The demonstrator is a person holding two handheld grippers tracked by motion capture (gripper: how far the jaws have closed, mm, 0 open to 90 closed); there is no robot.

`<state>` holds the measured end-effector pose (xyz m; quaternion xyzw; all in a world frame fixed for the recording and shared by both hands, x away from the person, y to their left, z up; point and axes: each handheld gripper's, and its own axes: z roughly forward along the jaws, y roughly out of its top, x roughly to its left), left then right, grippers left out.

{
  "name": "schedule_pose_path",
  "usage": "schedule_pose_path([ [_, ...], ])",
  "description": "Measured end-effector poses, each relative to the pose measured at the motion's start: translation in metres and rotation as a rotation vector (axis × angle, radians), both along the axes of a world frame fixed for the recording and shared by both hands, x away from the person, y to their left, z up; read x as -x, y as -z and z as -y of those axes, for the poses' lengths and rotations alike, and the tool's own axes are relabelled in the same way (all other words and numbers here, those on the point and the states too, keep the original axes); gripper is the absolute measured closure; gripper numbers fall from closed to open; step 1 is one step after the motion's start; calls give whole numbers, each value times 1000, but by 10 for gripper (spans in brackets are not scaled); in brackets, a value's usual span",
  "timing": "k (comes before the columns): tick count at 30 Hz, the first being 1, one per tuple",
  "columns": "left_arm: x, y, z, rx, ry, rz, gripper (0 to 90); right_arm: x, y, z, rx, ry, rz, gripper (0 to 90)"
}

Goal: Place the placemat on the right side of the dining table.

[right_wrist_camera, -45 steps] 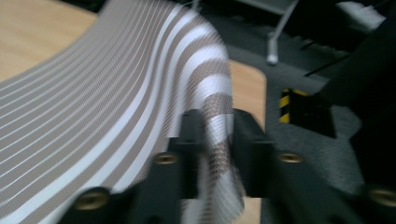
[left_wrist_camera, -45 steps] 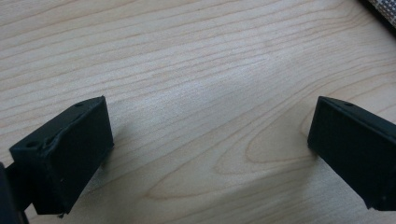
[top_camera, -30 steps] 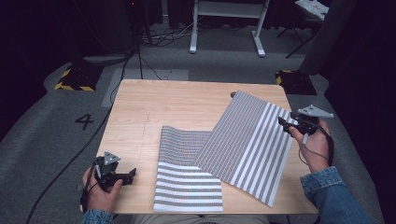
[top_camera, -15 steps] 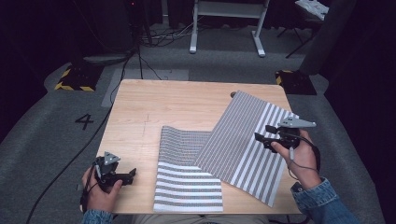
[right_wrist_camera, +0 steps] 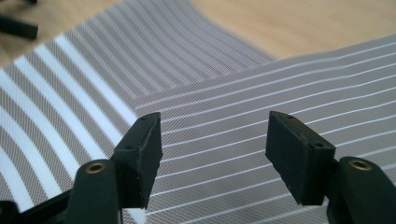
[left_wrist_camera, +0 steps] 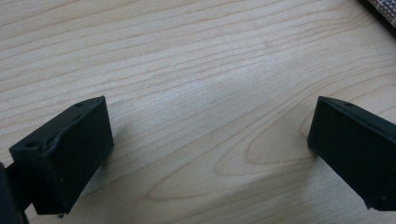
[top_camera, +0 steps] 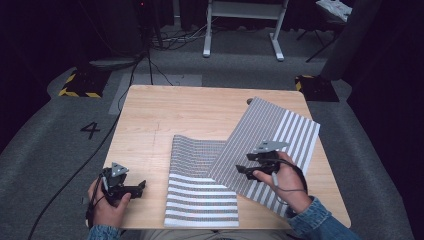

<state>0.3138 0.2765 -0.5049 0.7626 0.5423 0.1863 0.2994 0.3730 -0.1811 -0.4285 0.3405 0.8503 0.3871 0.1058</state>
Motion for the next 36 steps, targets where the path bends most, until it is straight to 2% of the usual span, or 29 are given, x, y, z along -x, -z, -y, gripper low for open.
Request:
schedule_pose_path([
  [3, 0, 0, 0, 1, -1, 0, 2, 2, 18, -18, 35, -31, -51, 361],
  [7, 0, 0, 0, 1, 0, 0, 2, 5, 36, -38, 71, -63, -71, 353],
  [13, 0, 0, 0, 0, 1, 2, 2, 11, 55, -50, 147, -78, -45, 329],
  [14, 0, 0, 0, 0, 1, 3, 2, 12, 57, -51, 137, -70, -31, 339],
  [16, 0, 0, 0, 0, 1, 3, 2, 12, 57, -49, 161, -79, -9, 397],
  [19, 0, 0, 0, 0, 1, 2, 2, 10, 56, -47, 156, -72, -15, 471],
  [23, 0, 0, 0, 1, 1, 2, 2, 4, 54, -41, 157, -71, -17, 638],
  [25, 0, 0, 0, 0, 1, 2, 2, 2, 52, -38, 168, -79, -31, 772],
  [27, 0, 0, 0, 0, 1, 2, 2, 1, 48, -36, 170, -86, -32, 830],
  [28, 0, 0, 0, 0, 1, 3, 2, 1, 46, -34, 181, -88, -18, 844],
  [31, -1, 0, 0, -1, 6, 3, 2, 5, 39, -32, 174, -89, 5, 858],
  [36, -1, 0, 0, 0, 1, 3, 2, 19, 25, -23, 146, -103, 32, 859],
])
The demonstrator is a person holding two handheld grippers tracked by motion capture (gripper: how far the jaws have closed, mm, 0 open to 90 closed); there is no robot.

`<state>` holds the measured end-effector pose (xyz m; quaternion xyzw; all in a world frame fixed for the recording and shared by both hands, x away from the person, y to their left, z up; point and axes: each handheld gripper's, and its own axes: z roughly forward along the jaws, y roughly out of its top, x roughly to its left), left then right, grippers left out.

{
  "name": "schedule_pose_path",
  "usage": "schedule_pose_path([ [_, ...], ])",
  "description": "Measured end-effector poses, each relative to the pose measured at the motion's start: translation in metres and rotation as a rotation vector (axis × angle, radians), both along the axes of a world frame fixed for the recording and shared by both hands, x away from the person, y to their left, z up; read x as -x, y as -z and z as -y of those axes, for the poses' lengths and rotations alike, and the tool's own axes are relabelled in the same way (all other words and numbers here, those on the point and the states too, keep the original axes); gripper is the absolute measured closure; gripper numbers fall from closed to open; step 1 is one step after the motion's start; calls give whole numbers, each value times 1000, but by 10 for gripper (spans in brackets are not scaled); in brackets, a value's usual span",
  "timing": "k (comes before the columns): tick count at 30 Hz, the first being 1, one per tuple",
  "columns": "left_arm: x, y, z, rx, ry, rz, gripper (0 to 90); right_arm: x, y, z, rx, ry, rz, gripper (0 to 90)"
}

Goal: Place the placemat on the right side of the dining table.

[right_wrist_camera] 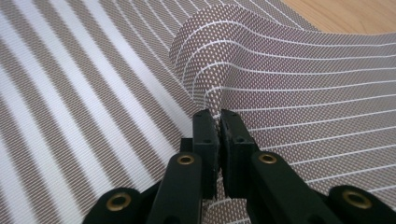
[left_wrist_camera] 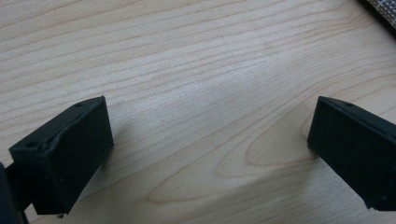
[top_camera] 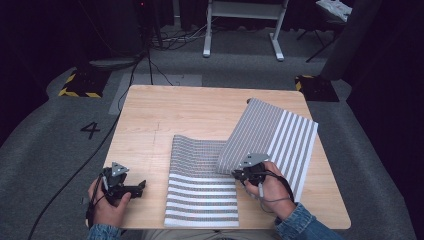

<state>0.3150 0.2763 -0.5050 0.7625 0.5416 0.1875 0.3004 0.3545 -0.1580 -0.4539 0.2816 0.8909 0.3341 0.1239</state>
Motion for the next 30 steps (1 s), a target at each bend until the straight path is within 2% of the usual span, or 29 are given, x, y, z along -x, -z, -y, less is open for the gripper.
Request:
schedule_pose_path([
  [4, 0, 0, 0, 0, 0, 0, 2, 17, -5, 8, -2, -33, 2, 856],
  [6, 0, 0, 0, -2, -1, 0, 2, 23, -3, 14, 10, -47, -6, 850],
  [10, 0, 0, 0, -1, -2, 0, 2, 35, 5, 27, 39, -38, -24, 843],
  [18, -1, 0, 1, -3, -8, 3, 2, 47, 13, 61, 45, 16, -29, 837],
  [26, -1, 0, 1, -3, -9, 3, 2, 44, 15, 86, 62, 96, -15, 837],
  [30, -1, 0, 1, -3, -9, 3, 2, 46, 15, 94, 60, 110, -21, 836],
])
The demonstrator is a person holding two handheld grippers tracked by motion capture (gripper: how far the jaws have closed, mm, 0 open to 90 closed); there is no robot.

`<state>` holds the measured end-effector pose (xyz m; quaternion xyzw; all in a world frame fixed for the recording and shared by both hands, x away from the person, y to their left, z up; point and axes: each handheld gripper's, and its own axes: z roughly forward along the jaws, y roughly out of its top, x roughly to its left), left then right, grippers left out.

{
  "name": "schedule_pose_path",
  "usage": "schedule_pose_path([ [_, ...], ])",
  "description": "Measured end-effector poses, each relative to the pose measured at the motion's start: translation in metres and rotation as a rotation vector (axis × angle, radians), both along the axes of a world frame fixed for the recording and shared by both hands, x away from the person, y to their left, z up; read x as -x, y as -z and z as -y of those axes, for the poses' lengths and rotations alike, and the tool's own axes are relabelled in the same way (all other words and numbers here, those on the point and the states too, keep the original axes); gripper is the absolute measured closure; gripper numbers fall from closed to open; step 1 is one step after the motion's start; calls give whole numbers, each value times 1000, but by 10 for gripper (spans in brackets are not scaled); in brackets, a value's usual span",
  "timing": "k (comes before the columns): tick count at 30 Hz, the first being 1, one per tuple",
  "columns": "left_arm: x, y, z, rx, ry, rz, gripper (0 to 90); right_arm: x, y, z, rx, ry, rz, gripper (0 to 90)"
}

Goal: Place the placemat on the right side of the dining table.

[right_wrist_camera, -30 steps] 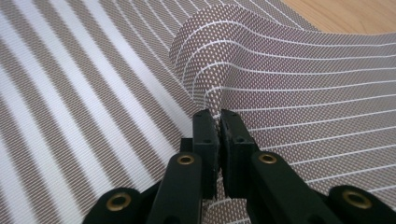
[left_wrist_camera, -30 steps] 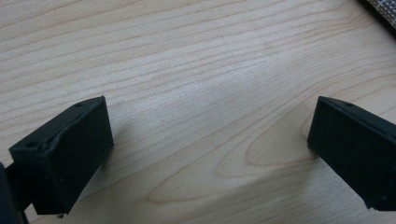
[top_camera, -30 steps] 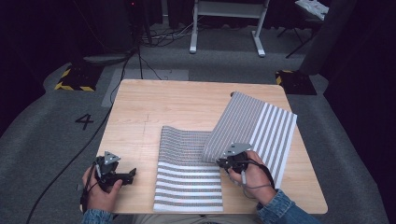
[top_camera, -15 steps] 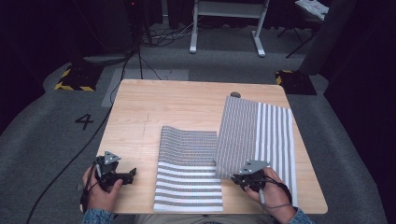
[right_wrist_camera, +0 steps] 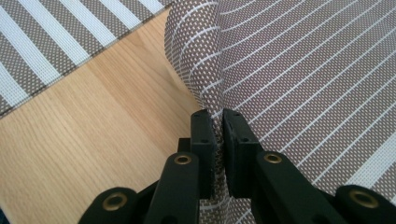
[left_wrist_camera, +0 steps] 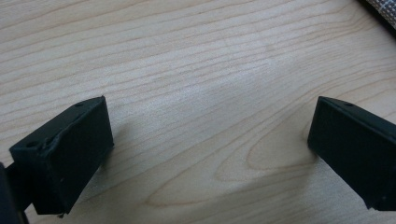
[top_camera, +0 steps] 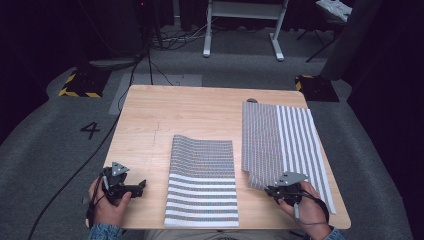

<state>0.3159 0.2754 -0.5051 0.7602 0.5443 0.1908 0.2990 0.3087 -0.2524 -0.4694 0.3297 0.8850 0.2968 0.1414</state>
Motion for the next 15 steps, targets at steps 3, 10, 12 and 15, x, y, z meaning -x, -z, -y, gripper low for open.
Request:
schedule_pose_path([
  [3, -1, 0, 0, 4, 3, -2, 2, 3, -1, 6, -5, 12, -6, 836],
  [10, -3, 0, 1, 0, -2, -4, 2, 13, -1, 19, -18, 41, -4, 833],
  [12, -3, 0, 1, 0, -2, -4, 2, 15, -1, 23, -21, 49, -10, 833],
  [15, -3, 0, 1, 0, -2, -4, 2, 17, -1, 29, -28, 55, -7, 832],
])
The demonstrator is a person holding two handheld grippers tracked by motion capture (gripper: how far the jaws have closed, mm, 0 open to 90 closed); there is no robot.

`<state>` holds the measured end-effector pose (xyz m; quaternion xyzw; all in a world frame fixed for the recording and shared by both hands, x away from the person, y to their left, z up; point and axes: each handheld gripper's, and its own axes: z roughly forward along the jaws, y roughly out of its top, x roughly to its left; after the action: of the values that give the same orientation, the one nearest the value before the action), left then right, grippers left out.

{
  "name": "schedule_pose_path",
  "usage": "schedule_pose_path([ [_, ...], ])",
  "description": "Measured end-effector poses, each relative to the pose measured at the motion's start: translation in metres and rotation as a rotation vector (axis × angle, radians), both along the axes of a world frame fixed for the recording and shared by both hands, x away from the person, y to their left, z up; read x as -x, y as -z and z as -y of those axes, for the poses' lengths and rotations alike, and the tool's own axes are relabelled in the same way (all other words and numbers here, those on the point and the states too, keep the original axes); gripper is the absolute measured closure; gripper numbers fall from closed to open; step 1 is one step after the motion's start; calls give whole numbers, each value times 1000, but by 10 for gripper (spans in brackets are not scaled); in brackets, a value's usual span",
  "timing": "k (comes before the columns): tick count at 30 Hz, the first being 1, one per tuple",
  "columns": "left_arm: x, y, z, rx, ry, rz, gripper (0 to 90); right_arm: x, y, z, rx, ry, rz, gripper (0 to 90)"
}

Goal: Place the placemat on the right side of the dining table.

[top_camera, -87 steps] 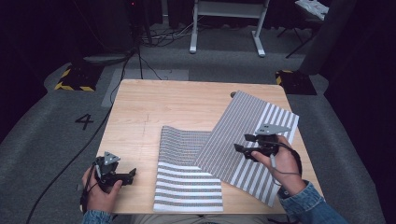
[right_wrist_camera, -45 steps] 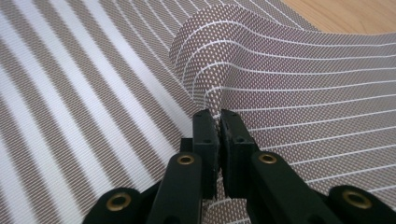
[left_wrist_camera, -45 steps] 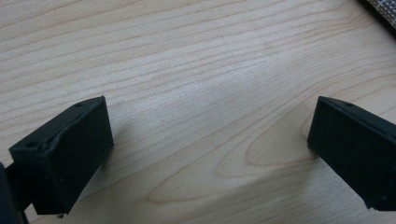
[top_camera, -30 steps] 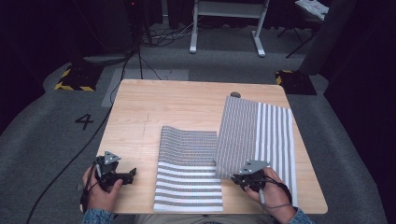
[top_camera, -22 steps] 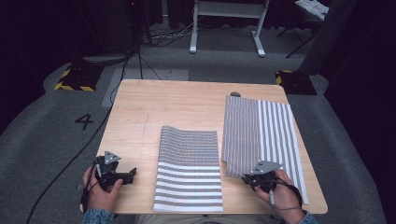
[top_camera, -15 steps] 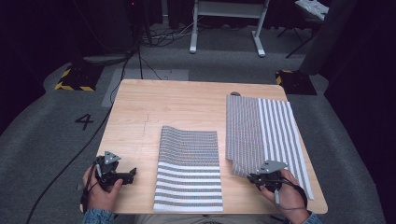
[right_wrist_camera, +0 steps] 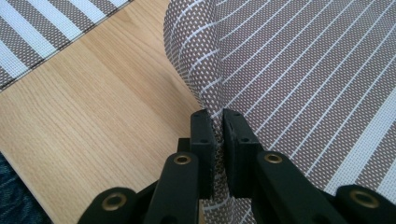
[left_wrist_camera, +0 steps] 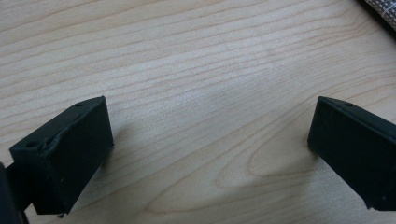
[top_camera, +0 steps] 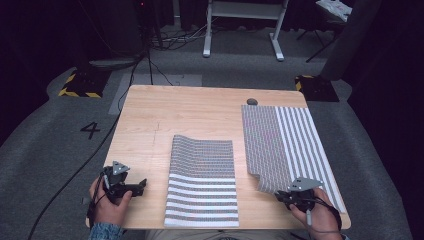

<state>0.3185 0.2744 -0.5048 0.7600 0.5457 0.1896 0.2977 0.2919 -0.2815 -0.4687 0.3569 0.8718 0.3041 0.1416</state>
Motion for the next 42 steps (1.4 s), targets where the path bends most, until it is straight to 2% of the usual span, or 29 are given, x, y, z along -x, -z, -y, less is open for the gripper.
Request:
schedule_pose_path([
  [10, 0, 0, 0, 0, 0, 0, 2, 3, 1, 2, 4, 0, -11, 823],
  [12, 0, 0, 0, 0, 0, 0, 2, 4, 0, 3, -8, 2, -22, 770],
  [13, 0, 0, 0, 0, 0, 0, 2, 4, 0, 3, -17, 0, -25, 732],
  [15, 0, 0, 0, 0, 0, 0, 2, 8, -2, 1, -71, -14, -60, 675],
  [16, 0, 0, 0, -1, 0, 0, 2, 10, -3, -1, -107, -14, -78, 668],
  [19, 0, 0, 0, 0, 0, 0, 2, 13, -7, -4, -121, -29, -67, 709],
  [23, 0, 0, 0, 0, 0, 0, 2, 9, -6, -9, -80, -43, -44, 830],
  [25, 0, 0, 0, 0, 0, 0, 2, 6, -2, -12, -54, -41, -55, 864],
  [29, 0, 0, 0, 0, 0, 0, 2, 2, 9, -15, -31, -41, -91, 877],
  [31, 0, 0, 0, 0, 1, 0, 2, 0, 12, -14, -16, -39, -90, 886],
  [42, 0, 0, 0, -1, 0, 0, 2, 2, 11, -7, -13, -22, -98, 886],
])
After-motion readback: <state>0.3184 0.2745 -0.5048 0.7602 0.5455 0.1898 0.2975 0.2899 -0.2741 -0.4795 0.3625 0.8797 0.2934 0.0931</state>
